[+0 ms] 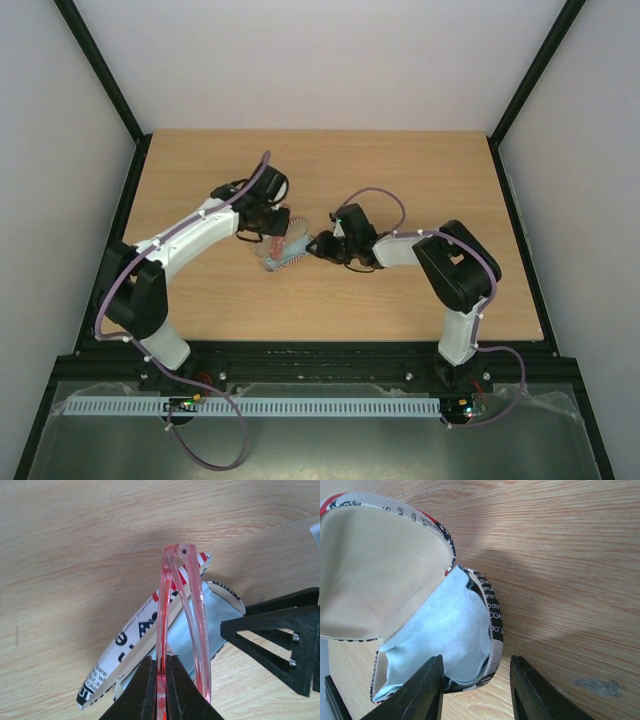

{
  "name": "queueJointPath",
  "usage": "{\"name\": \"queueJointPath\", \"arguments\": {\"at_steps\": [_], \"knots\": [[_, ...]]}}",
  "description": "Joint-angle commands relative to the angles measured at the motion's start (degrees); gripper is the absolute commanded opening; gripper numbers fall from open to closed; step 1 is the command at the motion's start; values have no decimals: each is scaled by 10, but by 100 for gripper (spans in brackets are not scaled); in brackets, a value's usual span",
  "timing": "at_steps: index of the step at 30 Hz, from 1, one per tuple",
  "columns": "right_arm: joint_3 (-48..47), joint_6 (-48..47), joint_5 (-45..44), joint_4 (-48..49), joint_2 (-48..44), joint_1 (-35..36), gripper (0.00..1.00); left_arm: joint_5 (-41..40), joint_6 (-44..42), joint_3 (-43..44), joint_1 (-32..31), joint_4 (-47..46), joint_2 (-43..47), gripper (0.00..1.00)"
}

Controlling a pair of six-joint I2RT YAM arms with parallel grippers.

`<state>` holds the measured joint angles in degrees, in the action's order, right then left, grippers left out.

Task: Organize the sunglasses
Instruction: Adjust the sunglasses case at the center of the board, then place the sunglasses in the sunglasses case.

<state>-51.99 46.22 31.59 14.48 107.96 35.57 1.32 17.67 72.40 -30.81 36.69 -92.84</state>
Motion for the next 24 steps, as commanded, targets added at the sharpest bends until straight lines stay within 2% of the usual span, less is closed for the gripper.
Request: {"name": "queueJointPath", "arguments": {"at_steps": [1, 6, 17, 24], "knots": [[20, -12, -10, 6, -20, -3, 36, -82, -41, 33, -28, 32, -26, 2], [28, -28, -26, -5, -29, -3, 35, -135, -77, 22, -63, 30, -33, 2], [47, -33, -36, -4, -38, -4, 34, -231, -231, -14, -159, -14, -20, 2], [62, -26, -33, 10, -43, -3, 34, -282, -285, -19, -166, -33, -62, 2]]}}
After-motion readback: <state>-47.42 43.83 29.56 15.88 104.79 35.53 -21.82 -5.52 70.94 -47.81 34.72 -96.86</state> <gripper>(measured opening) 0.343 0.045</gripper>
